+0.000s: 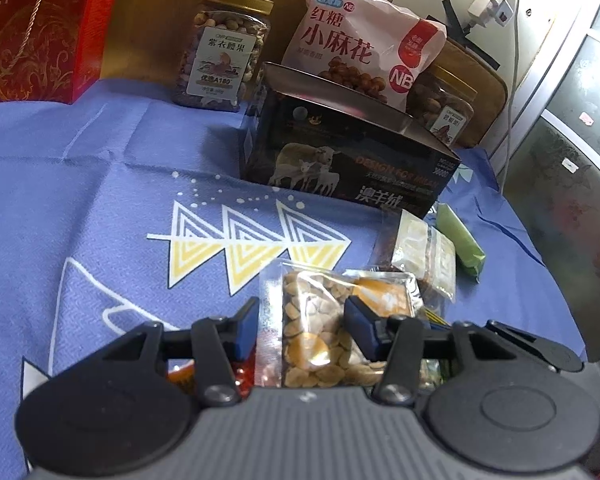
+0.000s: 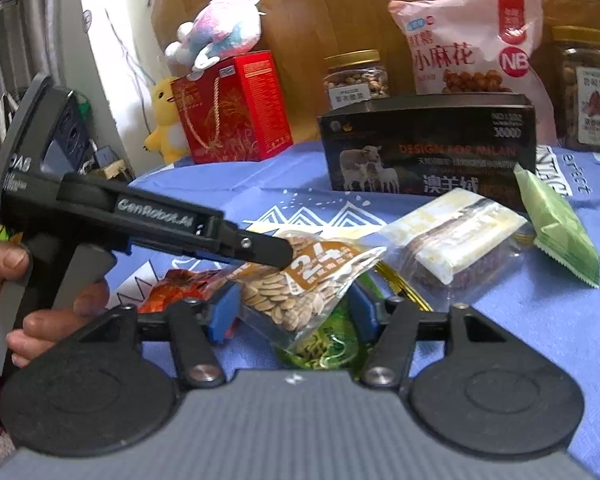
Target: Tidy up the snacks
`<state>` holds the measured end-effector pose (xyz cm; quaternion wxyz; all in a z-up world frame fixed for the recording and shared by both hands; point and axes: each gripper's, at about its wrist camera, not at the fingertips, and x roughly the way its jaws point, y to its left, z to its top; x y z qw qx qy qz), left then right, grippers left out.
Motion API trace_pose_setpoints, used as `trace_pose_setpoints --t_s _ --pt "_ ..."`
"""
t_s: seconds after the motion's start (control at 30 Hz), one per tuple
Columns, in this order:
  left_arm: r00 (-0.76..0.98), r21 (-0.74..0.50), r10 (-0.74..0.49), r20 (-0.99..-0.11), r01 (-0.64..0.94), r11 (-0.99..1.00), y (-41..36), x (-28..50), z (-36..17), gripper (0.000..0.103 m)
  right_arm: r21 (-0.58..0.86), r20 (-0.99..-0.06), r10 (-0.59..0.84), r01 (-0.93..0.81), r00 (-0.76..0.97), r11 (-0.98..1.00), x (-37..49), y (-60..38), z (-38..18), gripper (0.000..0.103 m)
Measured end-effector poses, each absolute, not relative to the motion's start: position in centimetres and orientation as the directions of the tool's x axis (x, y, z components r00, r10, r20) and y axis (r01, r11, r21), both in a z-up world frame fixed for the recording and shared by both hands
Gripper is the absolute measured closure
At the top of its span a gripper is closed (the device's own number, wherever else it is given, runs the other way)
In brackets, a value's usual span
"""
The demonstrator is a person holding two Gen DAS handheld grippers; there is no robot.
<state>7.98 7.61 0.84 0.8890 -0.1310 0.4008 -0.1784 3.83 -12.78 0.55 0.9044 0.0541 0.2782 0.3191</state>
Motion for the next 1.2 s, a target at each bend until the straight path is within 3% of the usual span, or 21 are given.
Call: trace_pose_setpoints --t_s 0.2,0.53,0.93,1.0,1.03,1.2 --pt "0.613 -0.372 -0.415 -0.672 0.205 0.905 7.7 8.1 0.9 0.055 0.176 -0.486 0.564 -0.557 0.667 0.811 3.3 -11.6 0.6 0.037" --pt "0.618 -0.355 -0.407 -0.673 0.213 0.910 7.4 7.9 0.9 0.056 0.120 -0.485 0.519 -0.535 0.704 0.836 3.1 -11.2 0.7 0.061" --pt "0.623 -0.354 -0.406 -0.668 0.214 0.911 7.5 7.9 0.9 0.055 0.069 -0.472 0.496 -0.531 0.729 0.845 2.7 -10.8 0.6 0.075" --pt "0.630 -0.358 -0.403 -0.664 0.206 0.911 7.7 7.8 1.0 0.063 0.054 -0.464 0.488 -0.527 0.739 0.848 2.5 -10.7 0.7 0.080" --pt "0.633 -0.365 -0.406 -0.659 0.203 0.909 7.8 7.8 1.2 0.063 0.043 -0.457 0.479 -0.519 0.750 0.853 2.5 -10.7 0.8 0.087" --pt "0.670 -0.380 -0.428 -0.607 0.228 0.896 8.2 8.3 3.5 0.064 0.018 -0.389 0.471 -0.504 0.792 0.863 3.0 -10.9 2.8 0.088"
